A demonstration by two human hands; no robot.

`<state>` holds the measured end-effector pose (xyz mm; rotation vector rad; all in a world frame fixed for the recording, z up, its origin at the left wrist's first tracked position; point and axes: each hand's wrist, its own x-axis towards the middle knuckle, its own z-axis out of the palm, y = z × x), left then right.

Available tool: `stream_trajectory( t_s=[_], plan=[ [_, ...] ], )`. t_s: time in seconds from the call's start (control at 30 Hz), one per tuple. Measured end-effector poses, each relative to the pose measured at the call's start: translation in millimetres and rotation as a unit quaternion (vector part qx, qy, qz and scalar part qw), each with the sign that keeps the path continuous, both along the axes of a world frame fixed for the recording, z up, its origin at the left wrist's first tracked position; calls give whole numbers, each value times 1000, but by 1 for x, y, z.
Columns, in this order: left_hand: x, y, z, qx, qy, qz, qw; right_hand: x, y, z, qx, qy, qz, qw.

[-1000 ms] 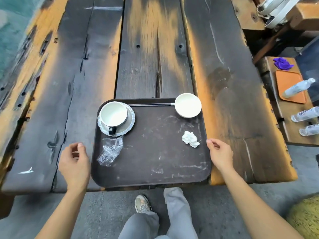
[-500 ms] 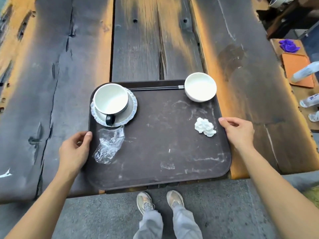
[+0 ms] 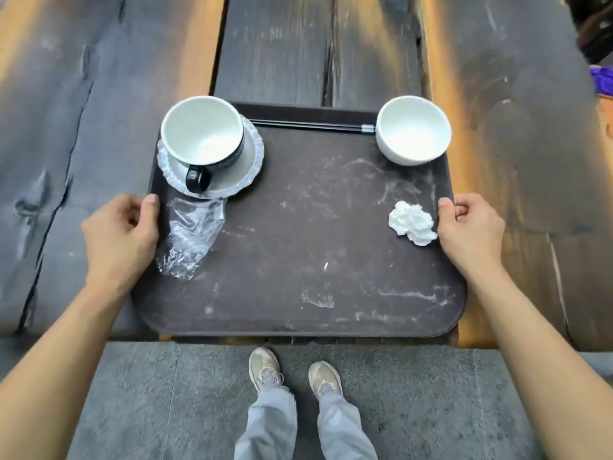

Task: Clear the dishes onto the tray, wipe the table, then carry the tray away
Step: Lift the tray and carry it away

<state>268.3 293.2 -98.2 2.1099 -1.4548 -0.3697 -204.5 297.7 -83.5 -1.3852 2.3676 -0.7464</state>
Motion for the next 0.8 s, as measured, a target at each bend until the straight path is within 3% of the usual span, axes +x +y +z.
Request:
stream_trajectory(
  t_s=[0.4, 0.8],
  plan=[
    [6, 94, 33, -3, 45, 109, 993, 18, -2, 36, 15, -18, 101, 995],
    [19, 251, 145, -35, 102, 282, 954, 83, 11, 147, 21, -33, 251, 967]
  ],
)
